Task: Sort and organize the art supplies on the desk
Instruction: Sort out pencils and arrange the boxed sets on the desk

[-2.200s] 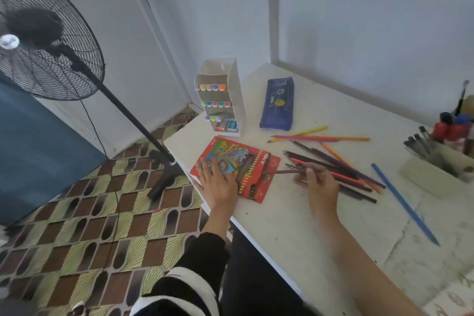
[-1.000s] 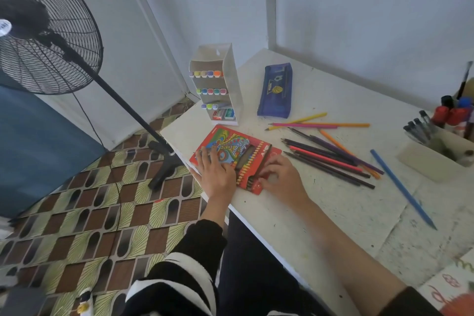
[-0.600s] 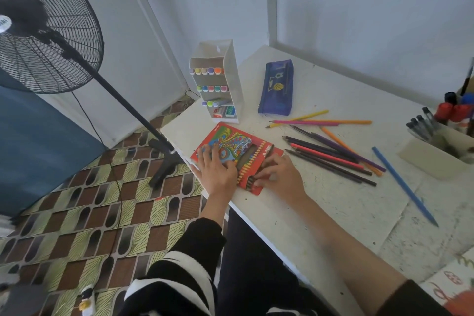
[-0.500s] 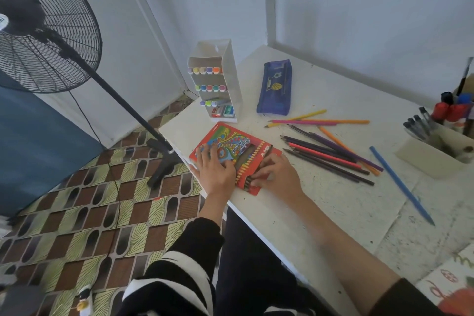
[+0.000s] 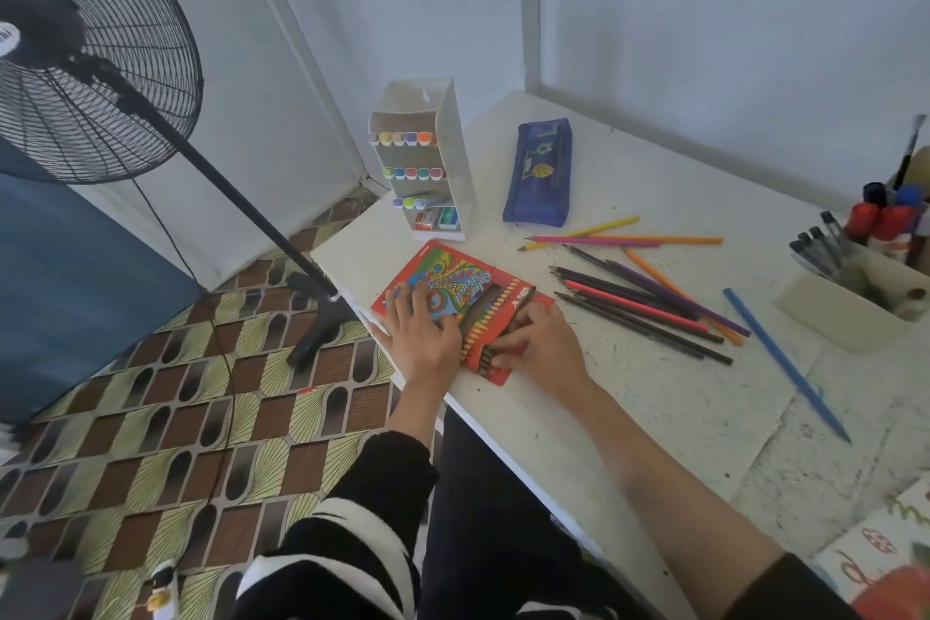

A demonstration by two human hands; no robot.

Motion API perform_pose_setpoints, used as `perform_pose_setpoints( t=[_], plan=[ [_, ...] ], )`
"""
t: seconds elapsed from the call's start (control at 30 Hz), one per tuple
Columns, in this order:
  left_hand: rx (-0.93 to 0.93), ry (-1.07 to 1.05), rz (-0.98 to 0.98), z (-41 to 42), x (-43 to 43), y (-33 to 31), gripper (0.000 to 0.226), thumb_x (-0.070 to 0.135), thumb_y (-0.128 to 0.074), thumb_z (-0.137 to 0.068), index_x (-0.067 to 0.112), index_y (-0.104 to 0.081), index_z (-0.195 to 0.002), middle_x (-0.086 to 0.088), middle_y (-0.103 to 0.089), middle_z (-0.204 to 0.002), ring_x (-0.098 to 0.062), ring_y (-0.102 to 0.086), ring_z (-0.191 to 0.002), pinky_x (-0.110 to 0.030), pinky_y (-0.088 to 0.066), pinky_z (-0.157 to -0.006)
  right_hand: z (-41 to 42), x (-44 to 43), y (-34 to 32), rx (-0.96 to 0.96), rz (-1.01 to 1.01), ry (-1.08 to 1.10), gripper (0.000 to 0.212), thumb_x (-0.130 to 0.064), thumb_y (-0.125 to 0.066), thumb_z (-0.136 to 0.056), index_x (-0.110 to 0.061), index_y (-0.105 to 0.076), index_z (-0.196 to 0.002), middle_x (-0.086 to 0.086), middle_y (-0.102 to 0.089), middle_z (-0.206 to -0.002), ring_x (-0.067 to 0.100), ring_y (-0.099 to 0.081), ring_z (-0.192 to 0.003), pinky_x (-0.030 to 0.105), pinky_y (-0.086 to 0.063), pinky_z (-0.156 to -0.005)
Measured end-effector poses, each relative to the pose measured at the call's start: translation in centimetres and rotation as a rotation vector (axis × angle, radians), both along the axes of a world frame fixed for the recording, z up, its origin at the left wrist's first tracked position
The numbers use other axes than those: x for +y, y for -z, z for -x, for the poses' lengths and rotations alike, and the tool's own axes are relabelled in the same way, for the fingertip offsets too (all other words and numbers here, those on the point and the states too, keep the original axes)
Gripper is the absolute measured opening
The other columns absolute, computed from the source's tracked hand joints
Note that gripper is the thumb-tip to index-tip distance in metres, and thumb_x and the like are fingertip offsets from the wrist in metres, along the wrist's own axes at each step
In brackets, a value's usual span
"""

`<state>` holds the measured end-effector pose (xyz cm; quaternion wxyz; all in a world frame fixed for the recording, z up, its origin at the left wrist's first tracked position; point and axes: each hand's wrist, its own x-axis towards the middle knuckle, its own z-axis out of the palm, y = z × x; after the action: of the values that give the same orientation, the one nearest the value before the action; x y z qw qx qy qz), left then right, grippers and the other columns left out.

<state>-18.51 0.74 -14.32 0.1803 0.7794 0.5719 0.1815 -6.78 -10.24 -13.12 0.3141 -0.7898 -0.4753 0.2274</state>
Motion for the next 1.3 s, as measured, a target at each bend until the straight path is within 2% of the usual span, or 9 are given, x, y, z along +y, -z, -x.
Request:
perform_pose_setpoints(
  t=[0.2,0.47,0.53,0.63,0.77,0.87,0.97,1.1,1.3],
  plan=[
    [0.145,0.02,0.041,-0.3,0.3,-0.1,0.055,0.04,-0.035,-0.097,0.022,-0.022,-0.147,0.0,-0.01,-0.158,-0.018,0.003,-0.147,-0.058,0.008,-0.112,0.2,-0.2,0.5,0.008,-0.098,0.066,0.025,-0.033,-0.081,-0.068,-0.024,-0.076,-0.09,-0.013,-0.05,-0.092,0.007,-0.039,-0.095,0.017,-0.029,-0.069],
    [0.259,0.086,0.06,-0.1,0.7,0.1,0.056,0.048,-0.025,-0.099,0.03,-0.011,-0.151,0.002,0.004,-0.16,-0.019,0.014,-0.146,-0.065,0.006,-0.11,-0.3,-0.6,0.6,0.068,-0.139,0.031,0.016,-0.022,-0.081,-0.07,-0.02,-0.077,-0.086,-0.005,-0.062,-0.094,0.011,-0.046,-0.093,0.023,-0.032,-0.074],
    [0.257,0.086,0.06,-0.1,0.7,0.1,0.056,0.048,-0.024,-0.099,0.031,-0.01,-0.151,0.003,0.004,-0.16,-0.018,0.014,-0.146,-0.065,0.006,-0.111,-0.8,-1.1,0.2,0.159,-0.14,0.006,0.015,-0.018,-0.08,-0.071,-0.02,-0.077,-0.086,-0.001,-0.066,-0.094,0.014,-0.052,-0.092,0.023,-0.036,-0.078],
    [0.213,0.07,0.066,-0.3,0.5,0.0,0.055,0.047,-0.027,-0.099,0.031,-0.015,-0.15,0.004,0.001,-0.161,-0.017,0.012,-0.147,-0.064,0.005,-0.112,-2.6,-2.9,-1.2,0.293,-0.182,0.121,0.012,-0.011,-0.075,-0.077,-0.017,-0.076,-0.088,0.0,-0.068,-0.089,0.014,-0.06,-0.084,0.007,-0.04,-0.07],
    [0.164,0.054,0.055,-0.2,0.3,0.0,0.053,0.042,-0.03,-0.098,0.031,-0.019,-0.149,0.005,-0.003,-0.16,-0.017,0.01,-0.147,-0.064,0.007,-0.112,-6.5,-7.1,-2.8,0.141,-0.218,0.334,0.012,-0.007,-0.07,-0.081,-0.016,-0.074,-0.088,-0.004,-0.066,-0.082,0.001,-0.058,-0.074,0.002,-0.041,-0.065],
    [0.185,0.066,0.02,-0.2,0.1,-0.2,0.055,0.039,-0.032,-0.097,0.028,-0.02,-0.149,0.002,-0.004,-0.16,-0.017,0.009,-0.147,-0.06,0.012,-0.11,-9.6,-11.4,-3.3,-0.035,-0.228,0.463,0.011,-0.001,-0.072,-0.078,-0.006,-0.074,-0.088,0.008,-0.067,-0.081,0.002,-0.061,-0.068,0.0,-0.041,-0.064],
    [0.22,0.096,-0.002,-0.2,0.0,-0.5,0.057,0.039,-0.032,-0.096,0.026,-0.018,-0.15,0.001,-0.004,-0.16,-0.017,0.01,-0.147,-0.057,0.018,-0.107,-11.9,-15.3,-3.4,-0.195,-0.078,0.571,0.014,0.0,-0.073,-0.076,-0.001,-0.073,-0.091,0.017,-0.068,-0.086,0.022,-0.059,-0.066,0.015,-0.043,-0.061],
    [0.235,0.106,-0.009,-0.2,0.1,-0.4,0.058,0.041,-0.032,-0.096,0.027,-0.018,-0.15,0.001,-0.004,-0.16,-0.016,0.011,-0.147,-0.059,0.016,-0.108,-12.6,-18.2,-3.5,-0.167,0.232,0.641,0.035,-0.006,-0.074,-0.077,-0.003,-0.064,-0.111,0.017,-0.064,-0.098,0.021,-0.052,-0.075,0.032,-0.044,-0.074],
    [0.183,0.142,-0.036,0.0,0.0,-0.4,0.055,0.037,-0.036,-0.096,0.025,-0.022,-0.149,0.0,-0.007,-0.16,-0.018,0.008,-0.147,-0.055,0.016,-0.111,-11.6,-19.3,-3.9,-0.083,0.407,0.707,0.035,-0.024,-0.075,-0.079,-0.009,-0.052,-0.102,0.009,-0.053,-0.091,0.024,-0.051,-0.08,0.033,-0.043,-0.067]
  ],
)
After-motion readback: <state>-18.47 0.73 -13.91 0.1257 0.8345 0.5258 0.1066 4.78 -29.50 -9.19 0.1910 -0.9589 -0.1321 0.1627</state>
